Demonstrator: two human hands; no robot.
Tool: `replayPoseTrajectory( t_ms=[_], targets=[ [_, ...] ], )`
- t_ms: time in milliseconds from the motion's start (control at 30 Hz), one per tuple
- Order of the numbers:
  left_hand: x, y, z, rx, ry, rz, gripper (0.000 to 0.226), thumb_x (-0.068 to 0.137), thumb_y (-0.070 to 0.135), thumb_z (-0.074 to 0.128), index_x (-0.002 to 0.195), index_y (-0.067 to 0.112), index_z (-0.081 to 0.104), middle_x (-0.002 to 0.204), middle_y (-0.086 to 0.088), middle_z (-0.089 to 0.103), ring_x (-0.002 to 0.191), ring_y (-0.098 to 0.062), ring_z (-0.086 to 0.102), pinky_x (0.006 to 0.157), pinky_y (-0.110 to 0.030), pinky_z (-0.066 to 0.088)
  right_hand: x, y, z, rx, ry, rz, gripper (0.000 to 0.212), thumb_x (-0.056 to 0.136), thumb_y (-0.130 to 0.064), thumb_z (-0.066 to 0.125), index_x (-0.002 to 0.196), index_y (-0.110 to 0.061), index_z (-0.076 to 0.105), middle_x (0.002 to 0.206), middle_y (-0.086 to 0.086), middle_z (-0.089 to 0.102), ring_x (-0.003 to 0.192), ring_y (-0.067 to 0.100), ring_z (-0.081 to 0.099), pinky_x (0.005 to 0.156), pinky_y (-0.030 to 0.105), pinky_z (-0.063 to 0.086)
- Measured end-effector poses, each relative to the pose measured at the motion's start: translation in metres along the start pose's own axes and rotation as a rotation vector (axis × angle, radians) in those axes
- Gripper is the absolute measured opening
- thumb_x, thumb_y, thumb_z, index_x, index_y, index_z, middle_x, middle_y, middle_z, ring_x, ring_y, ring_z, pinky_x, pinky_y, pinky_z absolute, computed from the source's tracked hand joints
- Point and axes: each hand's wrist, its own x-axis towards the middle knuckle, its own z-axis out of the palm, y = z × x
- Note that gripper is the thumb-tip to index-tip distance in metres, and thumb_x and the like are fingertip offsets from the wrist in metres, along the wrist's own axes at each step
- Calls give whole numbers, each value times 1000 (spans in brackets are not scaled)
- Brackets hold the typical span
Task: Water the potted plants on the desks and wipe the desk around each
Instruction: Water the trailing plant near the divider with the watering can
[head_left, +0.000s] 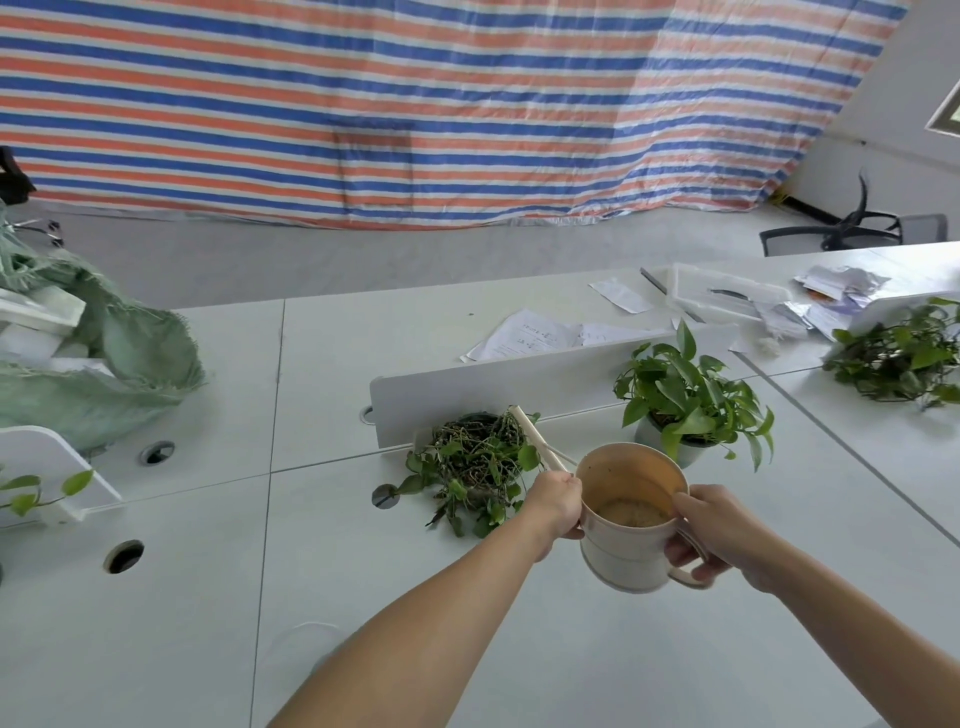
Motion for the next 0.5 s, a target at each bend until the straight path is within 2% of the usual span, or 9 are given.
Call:
replayPoseTrajectory(
  t_ms=[200, 333, 500],
  targets=[
    [-6, -1, -14, 0, 33, 18, 28, 102, 17, 32, 103, 8, 58, 82, -5, 54, 83, -25, 57, 64, -29, 55, -1, -8, 8, -4, -26, -20, 22, 97, -8, 39, 92, 1, 58, 65, 18, 65, 56, 27, 60, 51, 32, 48],
    [-11, -8, -17, 14, 52, 19, 32, 103, 20, 33, 115, 5, 58, 96, -7, 55, 79, -21, 57, 65, -29, 55, -3, -7, 13, -30, -45, -15, 28, 97, -10, 39, 102, 10, 58, 65, 18, 66, 56, 27, 61, 50, 32, 49],
    [-19, -18, -16, 28, 63, 19, 26, 103, 21, 34, 100, 10, 58, 84, -3, 54, 72, -18, 55, 69, -32, 56, -8, -1, 15, -53, -68, -2, 31, 97, -11, 38, 105, 11, 58, 63, 17, 66, 56, 26, 61, 50, 32, 49]
  ],
)
